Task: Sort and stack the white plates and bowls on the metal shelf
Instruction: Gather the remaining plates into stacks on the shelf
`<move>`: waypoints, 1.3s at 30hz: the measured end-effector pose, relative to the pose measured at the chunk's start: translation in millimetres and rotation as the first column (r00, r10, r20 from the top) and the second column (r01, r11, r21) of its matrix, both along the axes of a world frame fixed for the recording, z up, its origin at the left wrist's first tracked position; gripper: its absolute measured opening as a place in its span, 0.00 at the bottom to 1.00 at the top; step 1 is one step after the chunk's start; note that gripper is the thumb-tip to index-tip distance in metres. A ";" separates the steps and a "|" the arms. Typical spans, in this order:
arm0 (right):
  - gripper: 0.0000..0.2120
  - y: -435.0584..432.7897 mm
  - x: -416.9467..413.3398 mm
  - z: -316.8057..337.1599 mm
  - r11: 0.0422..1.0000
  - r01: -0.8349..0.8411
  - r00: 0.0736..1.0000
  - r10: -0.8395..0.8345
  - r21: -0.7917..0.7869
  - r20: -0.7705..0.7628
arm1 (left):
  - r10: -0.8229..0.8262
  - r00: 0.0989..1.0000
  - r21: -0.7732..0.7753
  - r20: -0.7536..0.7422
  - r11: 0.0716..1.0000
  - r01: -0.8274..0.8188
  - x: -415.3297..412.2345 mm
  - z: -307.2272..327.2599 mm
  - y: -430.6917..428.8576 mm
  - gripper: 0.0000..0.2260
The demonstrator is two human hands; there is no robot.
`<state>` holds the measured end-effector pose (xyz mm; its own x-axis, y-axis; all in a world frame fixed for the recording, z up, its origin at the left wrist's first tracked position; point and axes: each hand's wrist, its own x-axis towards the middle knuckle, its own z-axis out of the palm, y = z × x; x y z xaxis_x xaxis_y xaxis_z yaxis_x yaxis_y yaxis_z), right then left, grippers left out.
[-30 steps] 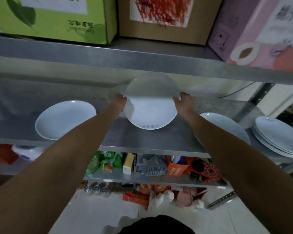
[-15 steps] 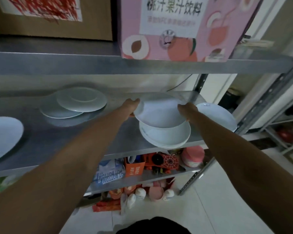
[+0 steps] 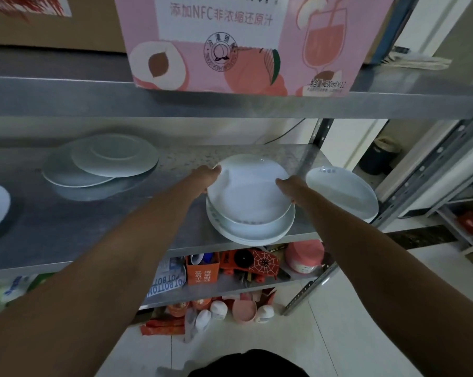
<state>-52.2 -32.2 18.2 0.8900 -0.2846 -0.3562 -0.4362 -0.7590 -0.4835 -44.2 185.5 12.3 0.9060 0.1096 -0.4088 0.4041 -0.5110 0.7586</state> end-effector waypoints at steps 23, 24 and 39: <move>0.29 179.4 6.4 29.2 0.691 -0.481 0.781 0.618 -0.539 0.095 | -0.261 0.956 0.840 0.134 0.542 0.031 -69.7 8.4 206.9 0.27; 0.29 207.0 2.4 29.4 0.663 -0.516 0.751 0.655 -0.543 0.086 | -0.209 0.972 0.827 0.110 0.561 0.027 -80.6 8.8 231.0 0.27; 0.30 512.7 -111.9 -18.3 0.475 -0.798 0.511 0.860 -0.371 0.004 | 0.317 0.948 0.786 -0.034 0.595 -0.170 -226.3 -41.1 487.7 0.31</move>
